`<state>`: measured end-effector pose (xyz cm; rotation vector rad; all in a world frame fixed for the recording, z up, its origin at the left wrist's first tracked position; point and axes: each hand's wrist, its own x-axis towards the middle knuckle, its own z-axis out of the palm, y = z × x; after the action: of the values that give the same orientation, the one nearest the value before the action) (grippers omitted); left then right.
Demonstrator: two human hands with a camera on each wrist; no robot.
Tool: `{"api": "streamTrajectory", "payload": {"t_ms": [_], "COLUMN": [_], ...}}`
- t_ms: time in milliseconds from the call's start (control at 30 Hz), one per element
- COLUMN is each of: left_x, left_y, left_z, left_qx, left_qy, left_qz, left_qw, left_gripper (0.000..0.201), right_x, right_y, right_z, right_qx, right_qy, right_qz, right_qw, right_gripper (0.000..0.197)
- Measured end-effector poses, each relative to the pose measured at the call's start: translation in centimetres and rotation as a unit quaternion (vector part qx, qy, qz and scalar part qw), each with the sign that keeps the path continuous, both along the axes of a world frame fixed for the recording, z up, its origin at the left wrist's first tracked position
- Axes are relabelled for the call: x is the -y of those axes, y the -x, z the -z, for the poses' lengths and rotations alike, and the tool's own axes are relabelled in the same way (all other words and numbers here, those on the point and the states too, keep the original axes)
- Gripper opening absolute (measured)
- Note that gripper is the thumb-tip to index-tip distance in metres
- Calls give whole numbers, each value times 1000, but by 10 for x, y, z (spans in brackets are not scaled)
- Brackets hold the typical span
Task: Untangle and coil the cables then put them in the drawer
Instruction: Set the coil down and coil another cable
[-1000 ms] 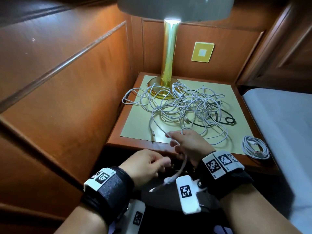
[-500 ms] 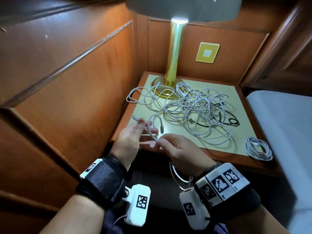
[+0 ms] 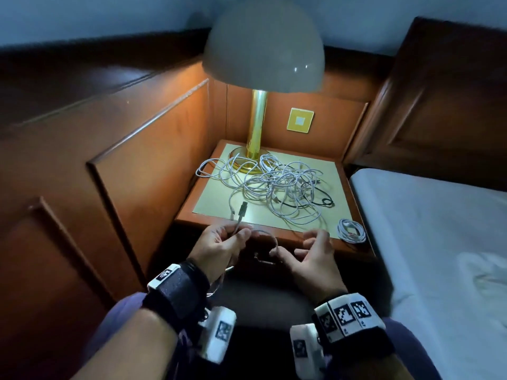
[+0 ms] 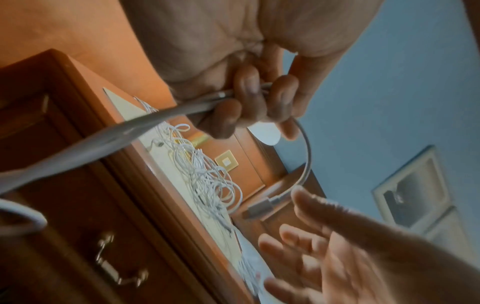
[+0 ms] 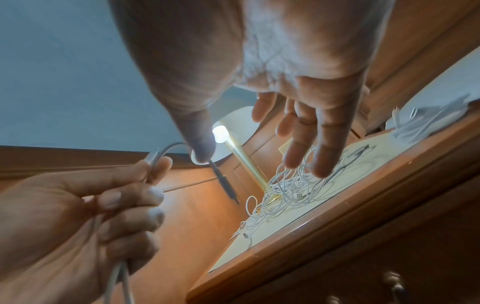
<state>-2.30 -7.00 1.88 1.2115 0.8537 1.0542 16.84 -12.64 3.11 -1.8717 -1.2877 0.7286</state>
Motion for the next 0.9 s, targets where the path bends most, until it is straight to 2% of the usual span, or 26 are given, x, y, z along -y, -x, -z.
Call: {"api": "streamTrajectory", "payload": {"t_ms": [33, 67, 133, 200, 267, 300, 333, 400, 433, 500, 533, 600, 667, 733, 800, 833, 900], "left_x": [14, 27, 46, 53, 55, 55, 54, 54, 54, 51, 48, 37, 27, 22, 20, 20, 14], "left_y": [-3, -6, -13, -22, -31, -35, -38, -43, -47, -59, -68, -87, -106, -126, -145, -153, -164], "left_z": [-2, -5, -10, -19, -31, -34, -34, -23, -16, -2, 2, 4, 3, -1, 0, -1, -2], "left_qx": [-2, -9, -36, -65, -95, -118, -153, -238, -270, -300, -311, -358, -356, -278, -191, -165, -164], "left_qy": [7, 5, -8, -23, -50, -62, -73, -101, -117, -124, -114, -151, -252, -264, -207, -180, -149], "left_qz": [21, 40, 58, 52, 49, 51, 54, 69, 72, 47, 28, 15, 41, 104, 142, 147, 135], "left_qw": [1000, 999, 998, 996, 993, 990, 984, 964, 953, 945, 943, 921, 899, 918, 949, 959, 966], "left_gripper": [18, 17, 19, 16, 8, 20, 41, 87, 103, 120, 120, 101, 66, 45, 25, 16, 7], "right_x": [14, 25, 44, 56, 67, 70, 71, 67, 63, 55, 52, 47, 43, 37, 32, 30, 26], "right_y": [-3, -5, -8, -19, -26, -31, -36, -46, -52, -60, -63, -70, -81, -97, -112, -119, -134], "right_z": [-3, -7, -17, -16, -13, -13, -11, -18, -23, -32, -35, -34, -31, -29, -30, -31, -33], "right_qx": [7, 6, -45, -145, -302, -362, -394, -407, -416, -454, -476, -516, -535, -553, -582, -600, -631], "right_qy": [6, 5, 10, -1, -16, -29, -37, -39, -37, -14, 4, 35, 45, 45, 33, 15, -46], "right_qz": [-39, -89, -174, -194, -147, -116, -85, -52, -52, -53, -58, -71, -85, -88, -85, -79, -42], "right_qw": [999, 996, 984, 970, 942, 924, 914, 911, 907, 890, 877, 853, 840, 827, 808, 796, 773], "right_gripper": [54, 46, 15, 29, 35, 33, 32, 33, 34, 36, 35, 31, 25, 22, 21, 19, 18]}}
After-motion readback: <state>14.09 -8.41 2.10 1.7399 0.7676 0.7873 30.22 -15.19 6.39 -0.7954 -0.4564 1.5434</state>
